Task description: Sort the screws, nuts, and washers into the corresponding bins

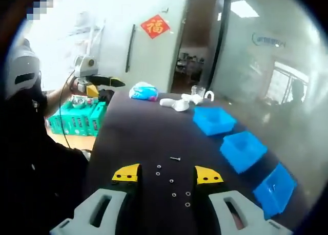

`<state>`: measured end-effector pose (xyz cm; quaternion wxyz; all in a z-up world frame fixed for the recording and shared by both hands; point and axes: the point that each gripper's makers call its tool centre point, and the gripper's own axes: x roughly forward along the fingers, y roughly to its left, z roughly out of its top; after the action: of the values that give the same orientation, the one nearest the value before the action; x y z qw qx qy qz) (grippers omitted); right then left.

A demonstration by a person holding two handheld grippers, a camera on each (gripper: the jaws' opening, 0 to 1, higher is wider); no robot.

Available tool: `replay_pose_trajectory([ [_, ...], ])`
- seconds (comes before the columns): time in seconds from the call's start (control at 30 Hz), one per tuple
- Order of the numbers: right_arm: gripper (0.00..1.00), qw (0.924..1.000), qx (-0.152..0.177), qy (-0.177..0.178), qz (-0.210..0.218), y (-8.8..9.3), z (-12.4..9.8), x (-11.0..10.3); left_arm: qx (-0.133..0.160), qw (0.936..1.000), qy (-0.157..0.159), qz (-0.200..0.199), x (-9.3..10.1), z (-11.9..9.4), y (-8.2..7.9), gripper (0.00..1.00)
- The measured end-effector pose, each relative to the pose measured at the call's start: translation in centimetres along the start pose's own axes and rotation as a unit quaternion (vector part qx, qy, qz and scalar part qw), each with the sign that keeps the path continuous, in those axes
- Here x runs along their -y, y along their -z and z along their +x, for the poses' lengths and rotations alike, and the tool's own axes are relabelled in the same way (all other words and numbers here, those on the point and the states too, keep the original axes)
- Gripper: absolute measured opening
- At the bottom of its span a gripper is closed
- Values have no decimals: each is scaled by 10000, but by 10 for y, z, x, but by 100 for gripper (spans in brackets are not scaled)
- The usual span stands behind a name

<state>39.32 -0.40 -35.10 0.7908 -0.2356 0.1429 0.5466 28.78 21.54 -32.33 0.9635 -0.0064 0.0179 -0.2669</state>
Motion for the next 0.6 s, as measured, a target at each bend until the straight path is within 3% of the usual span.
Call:
replay_pose_trajectory([
  [0.2,35,9983,-298,-358,-347,-3,30,8,-15,10000,-50,-32,-3,1,1,60],
  [0.37,35,9922,-507,-751,-857,-8,51,9,-42,10000,-84,-25,-4,1,1,60],
  [0.47,36,9862,-675,-1033,-1100,-9,64,6,-65,9999,-118,-23,-5,1,1,60],
  [0.6,36,9702,-1132,-1362,-1654,1,80,6,-77,9998,-184,-19,-7,1,0,60],
])
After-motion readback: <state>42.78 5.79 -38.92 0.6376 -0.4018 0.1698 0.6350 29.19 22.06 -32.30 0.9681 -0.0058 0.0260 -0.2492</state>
